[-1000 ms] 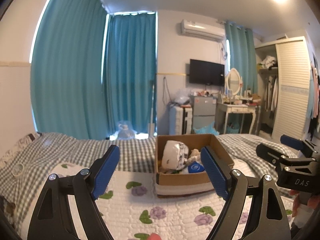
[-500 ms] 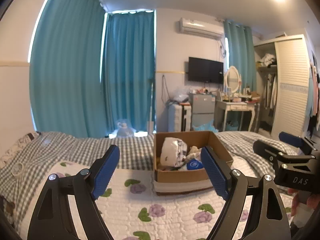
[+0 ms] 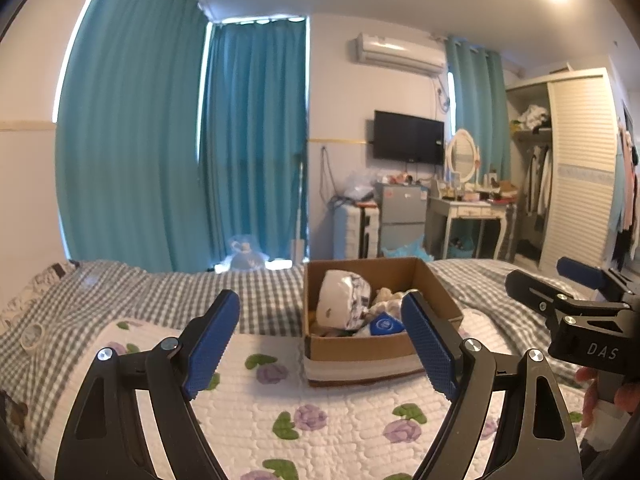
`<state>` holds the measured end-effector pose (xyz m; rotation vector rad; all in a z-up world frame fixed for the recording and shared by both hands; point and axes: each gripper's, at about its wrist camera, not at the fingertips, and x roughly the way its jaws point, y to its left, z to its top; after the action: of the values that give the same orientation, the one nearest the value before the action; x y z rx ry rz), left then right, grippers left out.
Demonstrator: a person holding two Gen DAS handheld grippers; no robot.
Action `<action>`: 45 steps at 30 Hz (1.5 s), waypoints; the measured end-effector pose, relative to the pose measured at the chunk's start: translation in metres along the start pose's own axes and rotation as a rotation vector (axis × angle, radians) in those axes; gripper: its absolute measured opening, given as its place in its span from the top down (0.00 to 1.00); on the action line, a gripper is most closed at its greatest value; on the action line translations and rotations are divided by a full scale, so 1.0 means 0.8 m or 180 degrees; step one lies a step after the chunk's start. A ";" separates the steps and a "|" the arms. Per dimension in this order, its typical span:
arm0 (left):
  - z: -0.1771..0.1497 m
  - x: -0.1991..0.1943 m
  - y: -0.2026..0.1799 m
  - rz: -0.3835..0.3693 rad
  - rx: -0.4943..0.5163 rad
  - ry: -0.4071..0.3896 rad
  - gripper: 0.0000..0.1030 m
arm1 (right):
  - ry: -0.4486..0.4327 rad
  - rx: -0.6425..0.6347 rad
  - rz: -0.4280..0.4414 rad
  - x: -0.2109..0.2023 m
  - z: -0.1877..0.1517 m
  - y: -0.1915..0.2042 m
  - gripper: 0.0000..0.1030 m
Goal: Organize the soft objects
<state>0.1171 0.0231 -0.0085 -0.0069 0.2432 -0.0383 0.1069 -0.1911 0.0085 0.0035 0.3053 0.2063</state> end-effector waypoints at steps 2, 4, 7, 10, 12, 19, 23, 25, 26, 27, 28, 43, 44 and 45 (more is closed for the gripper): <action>0.000 0.000 0.000 0.0000 0.0000 -0.0002 0.18 | -0.0003 -0.0006 0.0000 0.000 0.000 0.000 0.00; 0.000 0.000 0.000 -0.0009 -0.0007 -0.0004 0.18 | -0.0002 -0.0010 0.0004 0.000 0.000 0.001 0.00; -0.001 0.001 0.003 -0.0053 -0.0052 0.0001 0.18 | -0.0009 -0.0034 -0.0005 0.000 -0.001 0.004 0.00; -0.001 0.002 0.003 -0.0045 -0.0052 -0.0002 0.18 | -0.0005 -0.0056 -0.0007 0.001 -0.002 0.007 0.00; -0.002 0.001 0.003 -0.0047 -0.0053 -0.0002 0.18 | -0.0007 -0.0059 -0.0004 0.001 -0.002 0.008 0.00; -0.005 0.000 0.004 -0.0054 -0.0047 -0.0019 0.18 | -0.0012 -0.0067 0.0002 0.001 -0.004 0.011 0.00; -0.006 0.000 0.005 -0.0052 -0.0045 -0.0019 0.18 | -0.0009 -0.0074 0.0007 0.001 -0.005 0.013 0.00; -0.006 0.000 0.005 -0.0051 -0.0048 -0.0018 0.18 | -0.0006 -0.0071 0.0001 0.001 -0.005 0.013 0.00; -0.006 0.000 0.005 -0.0052 -0.0046 -0.0016 0.18 | -0.0006 -0.0069 0.0005 0.001 -0.005 0.013 0.00; -0.006 0.000 0.005 -0.0046 -0.0042 -0.0016 0.18 | -0.0005 -0.0067 0.0009 0.001 -0.006 0.013 0.00; -0.006 -0.001 0.005 -0.0043 -0.0038 -0.0016 0.18 | -0.0004 -0.0067 0.0005 0.001 -0.006 0.014 0.00; -0.006 -0.001 0.005 -0.0035 -0.0036 -0.0018 0.18 | 0.0004 -0.0068 -0.0010 0.002 -0.006 0.016 0.00; -0.005 -0.001 0.005 -0.0039 -0.0041 -0.0019 0.18 | 0.0006 -0.0069 -0.0011 0.002 -0.006 0.015 0.00; -0.005 -0.001 0.006 -0.0047 -0.0049 -0.0016 0.18 | 0.0005 -0.0069 -0.0011 0.002 -0.007 0.015 0.00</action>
<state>0.1159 0.0277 -0.0123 -0.0242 0.2383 -0.0511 0.1041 -0.1789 0.0035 -0.0187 0.3046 0.2061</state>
